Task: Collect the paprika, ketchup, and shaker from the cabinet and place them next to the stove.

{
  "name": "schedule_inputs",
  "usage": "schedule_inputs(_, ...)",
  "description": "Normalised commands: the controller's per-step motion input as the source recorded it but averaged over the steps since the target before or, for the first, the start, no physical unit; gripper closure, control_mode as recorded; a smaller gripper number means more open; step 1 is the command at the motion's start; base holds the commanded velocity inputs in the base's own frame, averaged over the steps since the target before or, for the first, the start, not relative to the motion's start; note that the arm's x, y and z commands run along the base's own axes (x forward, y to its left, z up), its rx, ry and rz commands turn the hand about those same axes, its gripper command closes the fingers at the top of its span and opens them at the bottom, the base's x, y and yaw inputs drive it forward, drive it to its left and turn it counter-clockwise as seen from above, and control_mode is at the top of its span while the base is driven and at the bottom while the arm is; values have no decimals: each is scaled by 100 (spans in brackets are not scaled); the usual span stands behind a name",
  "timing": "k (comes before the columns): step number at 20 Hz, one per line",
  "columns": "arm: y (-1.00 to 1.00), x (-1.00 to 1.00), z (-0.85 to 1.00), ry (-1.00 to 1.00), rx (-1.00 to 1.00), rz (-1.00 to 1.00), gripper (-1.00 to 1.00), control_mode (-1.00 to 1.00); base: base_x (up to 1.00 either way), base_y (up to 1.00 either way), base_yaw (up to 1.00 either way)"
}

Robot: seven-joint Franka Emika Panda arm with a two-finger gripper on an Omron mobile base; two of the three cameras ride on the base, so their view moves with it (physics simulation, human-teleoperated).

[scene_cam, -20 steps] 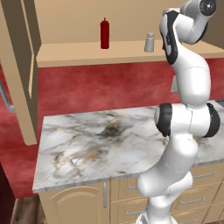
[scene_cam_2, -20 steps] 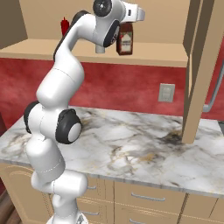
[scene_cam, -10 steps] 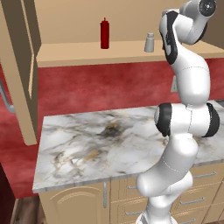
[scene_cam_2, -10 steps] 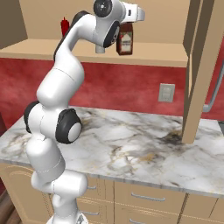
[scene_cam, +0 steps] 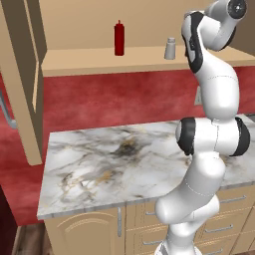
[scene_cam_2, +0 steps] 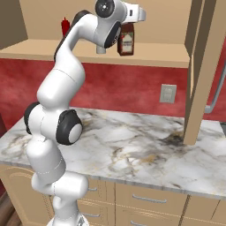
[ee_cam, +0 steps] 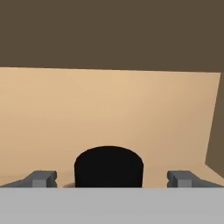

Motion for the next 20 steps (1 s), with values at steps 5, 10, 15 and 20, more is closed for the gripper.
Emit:
schedule_inputs(5, -17, 0, 0, 0, 0, 5, -100, -100, 0, 0, 0)
schedule_inputs(10, -17, 0, 0, 0, 0, 3, -100, -100, 0, 0, 0)
schedule_inputs(15, -1, 8, 0, 0, 0, 4, -100, -100, 0, 0, 0)
schedule_inputs(20, 0, 9, 0, 0, 0, 6, -100, -100, 0, 0, 0)
